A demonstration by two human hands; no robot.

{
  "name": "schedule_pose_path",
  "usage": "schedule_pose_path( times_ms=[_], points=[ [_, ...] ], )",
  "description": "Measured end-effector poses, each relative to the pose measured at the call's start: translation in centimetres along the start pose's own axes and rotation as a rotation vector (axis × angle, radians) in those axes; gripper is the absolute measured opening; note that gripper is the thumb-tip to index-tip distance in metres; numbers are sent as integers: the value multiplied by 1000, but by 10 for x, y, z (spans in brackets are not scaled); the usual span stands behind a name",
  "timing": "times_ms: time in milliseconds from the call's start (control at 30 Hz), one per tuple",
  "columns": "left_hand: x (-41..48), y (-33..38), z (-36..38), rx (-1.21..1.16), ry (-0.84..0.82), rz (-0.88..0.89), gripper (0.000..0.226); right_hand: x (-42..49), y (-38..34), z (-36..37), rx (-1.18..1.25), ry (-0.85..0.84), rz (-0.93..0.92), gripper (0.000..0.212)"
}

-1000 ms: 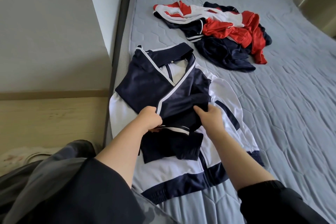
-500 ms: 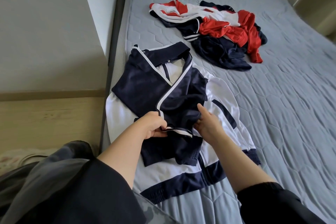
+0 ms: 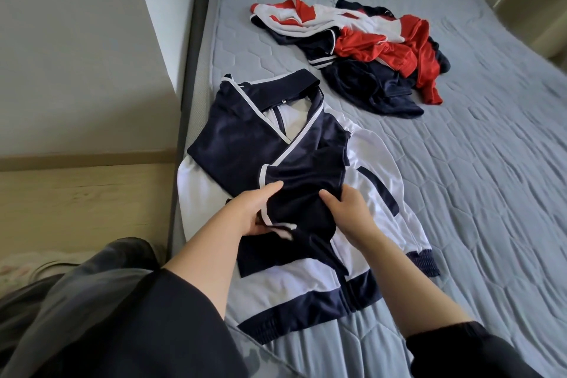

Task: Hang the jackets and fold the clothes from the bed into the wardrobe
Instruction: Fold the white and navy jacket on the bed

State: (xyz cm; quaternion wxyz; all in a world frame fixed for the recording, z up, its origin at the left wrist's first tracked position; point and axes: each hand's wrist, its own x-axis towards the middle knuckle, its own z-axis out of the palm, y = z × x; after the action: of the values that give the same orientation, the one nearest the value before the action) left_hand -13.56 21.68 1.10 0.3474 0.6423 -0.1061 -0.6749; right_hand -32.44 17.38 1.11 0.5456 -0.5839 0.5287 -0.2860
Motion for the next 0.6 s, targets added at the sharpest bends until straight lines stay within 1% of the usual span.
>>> schedule_pose_path(
  times_ms=[33, 67, 133, 167, 200, 233, 300, 333, 367, 400, 467, 533, 600],
  points=[
    [-1, 0, -3, 90, -29, -20, 30, 0, -3, 1, -144, 61, -90, 8],
    [0, -1, -6, 184, -39, -15, 32, 0, -4, 3, -232, 103, -158, 10],
    [2, -2, -8, 310, -30, 1, 26, 1, -6, 6, -259, 158, -199, 9],
    [2, -2, -8, 304, -37, -4, 21, 2, -6, 6, -211, 176, -149, 6],
    [2, -2, -8, 260, -55, -21, 17, 3, -4, 6, -117, 177, -52, 7],
    [2, -1, -9, 184, -85, -49, 15, 5, -2, 5, 61, 157, 107, 11],
    [1, 0, -14, 17, -135, -113, 21, 5, 0, 3, 494, 66, 495, 12],
    [-1, -1, -17, -37, -138, -134, 23, 4, 3, 2, 572, 29, 634, 12],
    [-2, -3, -20, -57, -123, -139, 25, 3, 7, 1, 552, -14, 701, 11],
    [-2, -5, -22, -39, -88, -129, 26, 2, 11, -1, 465, -50, 707, 11],
    [-3, -9, -24, 29, 16, -83, 24, 2, 19, -3, 196, -76, 628, 11],
    [-2, -8, -22, 23, 68, 1, 18, 4, 22, -6, 11, -11, 533, 14],
    [2, -3, -20, 86, 105, 77, 12, 11, 26, -12, -18, 138, 447, 18]
  ],
)
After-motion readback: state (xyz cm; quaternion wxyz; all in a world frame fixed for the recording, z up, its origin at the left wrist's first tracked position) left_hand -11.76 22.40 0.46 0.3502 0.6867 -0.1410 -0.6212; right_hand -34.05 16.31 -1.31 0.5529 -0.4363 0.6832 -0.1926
